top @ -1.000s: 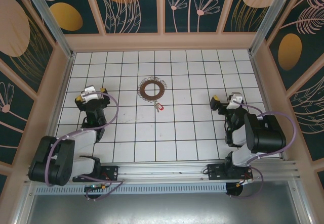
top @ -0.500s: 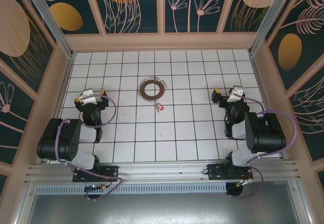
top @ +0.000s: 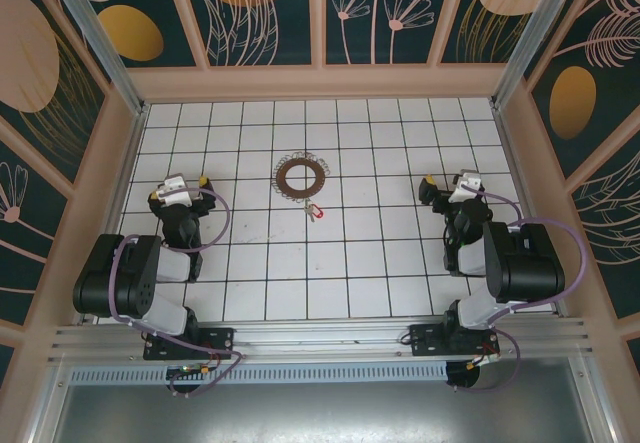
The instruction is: Put the keys on the keyring
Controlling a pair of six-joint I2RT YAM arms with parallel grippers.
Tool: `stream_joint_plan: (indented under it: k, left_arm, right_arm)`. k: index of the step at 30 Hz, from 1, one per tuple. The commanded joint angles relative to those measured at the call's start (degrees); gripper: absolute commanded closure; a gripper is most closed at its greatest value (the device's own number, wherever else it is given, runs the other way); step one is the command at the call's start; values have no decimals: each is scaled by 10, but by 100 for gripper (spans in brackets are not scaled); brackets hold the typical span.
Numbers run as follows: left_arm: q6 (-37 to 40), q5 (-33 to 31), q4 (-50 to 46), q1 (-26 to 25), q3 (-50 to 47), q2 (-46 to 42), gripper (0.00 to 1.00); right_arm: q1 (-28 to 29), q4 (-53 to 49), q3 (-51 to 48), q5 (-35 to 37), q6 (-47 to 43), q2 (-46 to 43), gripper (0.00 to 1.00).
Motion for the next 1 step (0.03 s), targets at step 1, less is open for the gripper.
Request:
stream_joint_plan:
  k: [1]
  left_arm:
    - [-8,7,20,4,7,-1,1]
  right_arm:
    - [2,6,4,12,3,2,1]
